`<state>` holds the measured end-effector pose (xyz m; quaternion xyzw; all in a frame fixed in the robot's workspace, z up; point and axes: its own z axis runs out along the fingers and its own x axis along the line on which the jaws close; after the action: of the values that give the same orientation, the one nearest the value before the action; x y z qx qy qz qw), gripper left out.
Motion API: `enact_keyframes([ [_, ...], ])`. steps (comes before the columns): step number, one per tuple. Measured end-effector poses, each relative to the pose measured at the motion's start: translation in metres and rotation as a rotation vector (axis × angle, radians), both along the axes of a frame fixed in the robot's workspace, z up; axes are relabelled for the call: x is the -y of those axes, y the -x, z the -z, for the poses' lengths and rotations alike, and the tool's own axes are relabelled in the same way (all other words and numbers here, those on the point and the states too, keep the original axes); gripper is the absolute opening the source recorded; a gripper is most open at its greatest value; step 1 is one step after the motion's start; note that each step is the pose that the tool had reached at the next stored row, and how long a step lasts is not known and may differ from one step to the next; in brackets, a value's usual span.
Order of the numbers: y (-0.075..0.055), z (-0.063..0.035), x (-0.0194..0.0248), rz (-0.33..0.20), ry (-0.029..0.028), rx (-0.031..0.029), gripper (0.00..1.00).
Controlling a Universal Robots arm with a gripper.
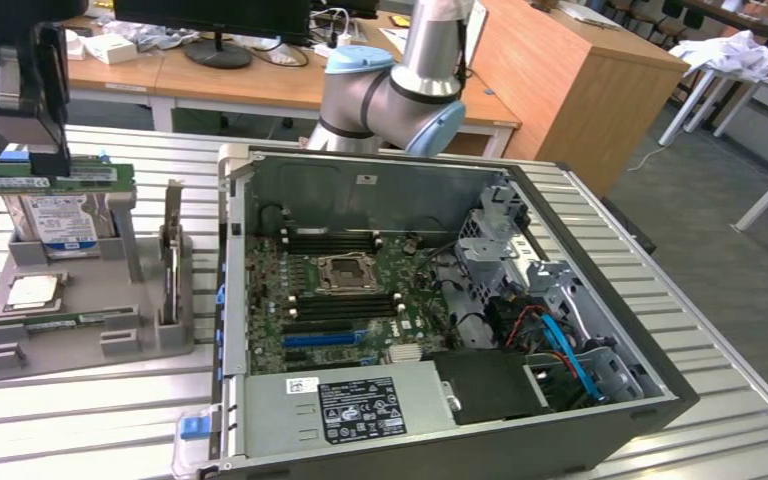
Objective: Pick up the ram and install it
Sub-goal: 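Pick up the ram and move it above insertion slot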
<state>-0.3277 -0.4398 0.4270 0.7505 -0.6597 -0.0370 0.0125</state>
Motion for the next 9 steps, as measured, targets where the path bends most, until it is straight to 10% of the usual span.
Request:
enact_keyframes([
  [9, -0.0063, 0.0007, 0.0, 0.0, 0.0001, -0.0036, 0.12],
])
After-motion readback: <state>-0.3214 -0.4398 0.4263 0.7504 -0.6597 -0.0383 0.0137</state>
